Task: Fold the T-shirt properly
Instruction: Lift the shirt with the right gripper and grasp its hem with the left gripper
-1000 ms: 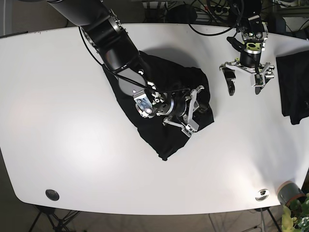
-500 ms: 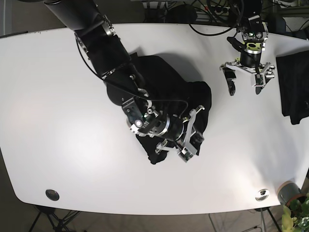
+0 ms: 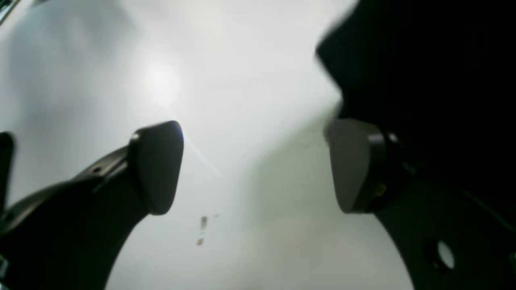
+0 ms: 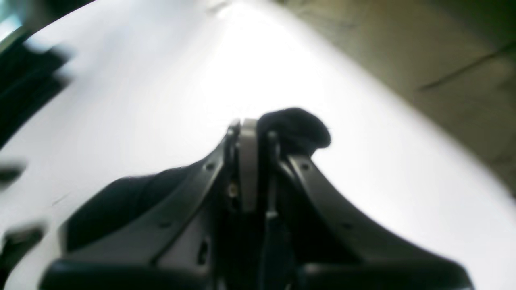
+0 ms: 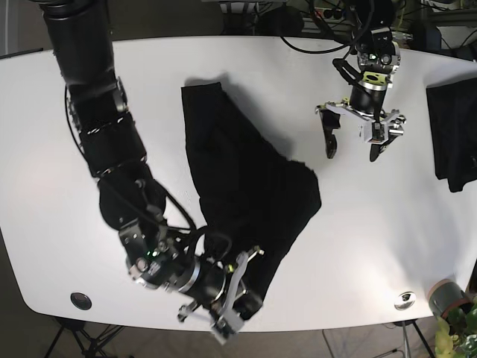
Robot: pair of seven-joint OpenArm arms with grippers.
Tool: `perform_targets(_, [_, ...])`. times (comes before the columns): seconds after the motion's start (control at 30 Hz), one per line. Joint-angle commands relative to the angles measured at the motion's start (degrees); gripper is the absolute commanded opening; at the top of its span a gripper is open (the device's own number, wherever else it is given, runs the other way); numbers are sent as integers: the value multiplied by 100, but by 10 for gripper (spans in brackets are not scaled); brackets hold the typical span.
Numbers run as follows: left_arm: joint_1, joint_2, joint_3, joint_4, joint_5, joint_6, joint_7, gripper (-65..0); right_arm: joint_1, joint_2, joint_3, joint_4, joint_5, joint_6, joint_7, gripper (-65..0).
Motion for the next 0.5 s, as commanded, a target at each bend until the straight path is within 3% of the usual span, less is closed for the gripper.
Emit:
perform_targets(0.0, [-15, -19, 85, 179, -58, -17, -170, -125, 514, 131, 33, 139, 273, 52, 240, -628])
perform_targets(0.2, [-6, -27, 533, 188, -58, -17, -170, -125, 1420, 553, 33, -81, 792, 52, 240, -628])
perform_targets(0.47, [-6, -19, 955, 153, -58, -17, -170, -125, 2448, 773, 33, -336, 1003, 52, 205, -628])
